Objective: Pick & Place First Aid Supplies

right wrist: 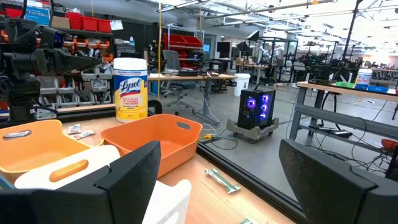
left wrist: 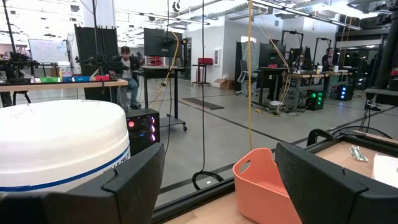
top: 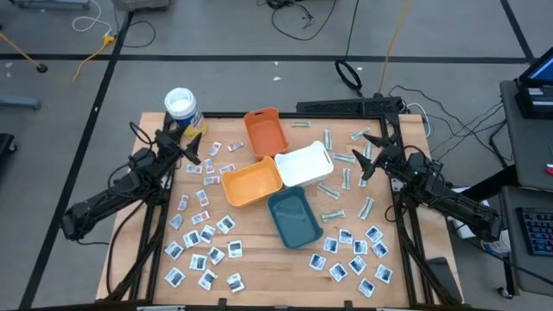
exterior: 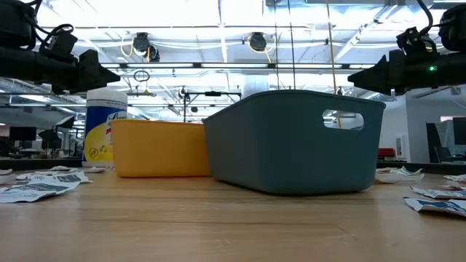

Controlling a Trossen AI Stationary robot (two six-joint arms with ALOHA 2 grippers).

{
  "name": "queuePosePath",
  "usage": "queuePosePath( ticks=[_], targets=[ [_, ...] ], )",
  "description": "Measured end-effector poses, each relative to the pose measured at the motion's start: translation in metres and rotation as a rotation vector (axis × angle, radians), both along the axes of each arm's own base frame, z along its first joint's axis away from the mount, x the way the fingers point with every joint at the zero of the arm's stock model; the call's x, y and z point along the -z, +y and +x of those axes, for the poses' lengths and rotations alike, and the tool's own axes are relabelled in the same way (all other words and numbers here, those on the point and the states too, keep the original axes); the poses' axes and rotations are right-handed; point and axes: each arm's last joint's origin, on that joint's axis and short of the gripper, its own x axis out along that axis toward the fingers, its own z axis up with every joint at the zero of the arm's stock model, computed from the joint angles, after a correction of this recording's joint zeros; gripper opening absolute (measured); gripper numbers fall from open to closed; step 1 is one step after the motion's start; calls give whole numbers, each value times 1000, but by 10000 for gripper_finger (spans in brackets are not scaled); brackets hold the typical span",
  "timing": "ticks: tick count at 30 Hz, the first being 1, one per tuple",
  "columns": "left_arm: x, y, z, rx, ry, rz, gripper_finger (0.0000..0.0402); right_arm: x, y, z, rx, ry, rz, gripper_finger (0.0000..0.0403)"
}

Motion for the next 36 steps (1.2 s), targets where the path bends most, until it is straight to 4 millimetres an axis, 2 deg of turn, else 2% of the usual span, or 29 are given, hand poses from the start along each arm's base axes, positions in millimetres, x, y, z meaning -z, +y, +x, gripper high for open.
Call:
queuePosePath(
  ticks=[18, 23, 26, 32, 36],
  targets=[
    [-5, -1, -1, -2, 23, 6, 308, 0, 0, 0, 0, 0, 0, 322],
    [-29, -4, -6, -1, 88, -37, 308, 0, 0, 0, 0, 0, 0, 322],
    [-51, -6, -10, 0, 127, -76, 308, 0, 0, 0, 0, 0, 0, 322],
    [-95, -7, -11, -2, 266, -251, 308, 0, 0, 0, 0, 0, 0, 322],
    [-124, -3, -5, -16, 320, -384, 308, 0, 0, 0, 0, 0, 0, 322]
  ],
)
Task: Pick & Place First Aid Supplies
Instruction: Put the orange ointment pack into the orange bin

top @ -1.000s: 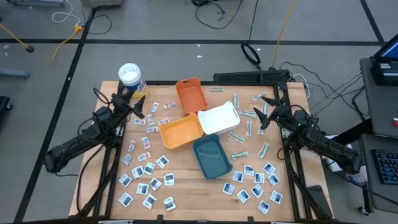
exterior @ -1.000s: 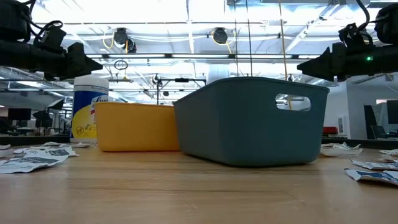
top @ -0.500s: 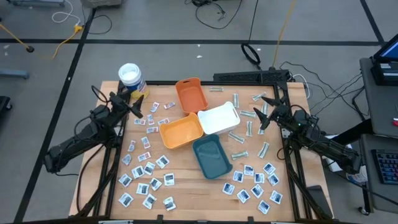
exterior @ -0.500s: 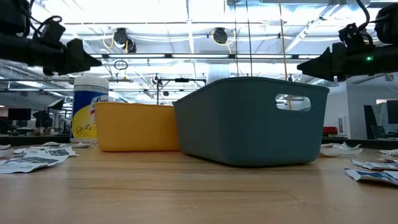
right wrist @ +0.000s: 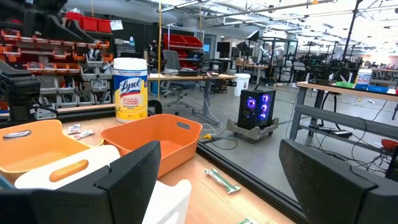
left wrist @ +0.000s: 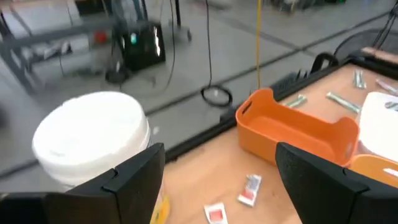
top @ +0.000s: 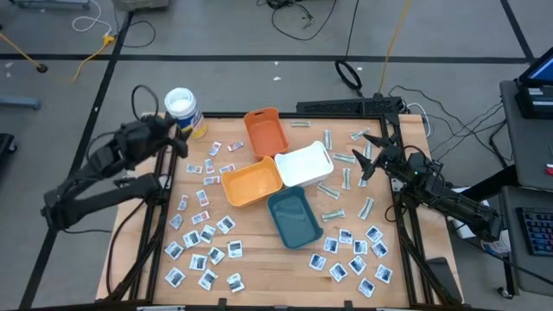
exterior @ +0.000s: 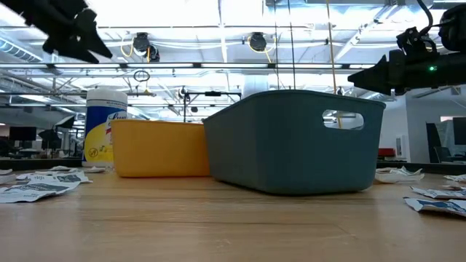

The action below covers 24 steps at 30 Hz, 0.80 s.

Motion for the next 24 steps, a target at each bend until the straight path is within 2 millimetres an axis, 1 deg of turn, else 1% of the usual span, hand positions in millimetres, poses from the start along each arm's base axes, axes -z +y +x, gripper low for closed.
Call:
queuePosePath(
  ticks=[7, 13, 18, 24],
  targets=[
    [-40, 11, 18, -71, 38, -218, 308, 0, 0, 0, 0, 0, 0, 322],
    [-63, 16, 40, -88, 69, -432, 308, 0, 0, 0, 0, 0, 0, 322],
    [-74, 16, 56, -89, 146, -644, 308, 0, 0, 0, 0, 0, 0, 322],
    [-76, 13, 68, -84, 270, -853, 308, 0, 0, 0, 0, 0, 0, 322]
  ],
)
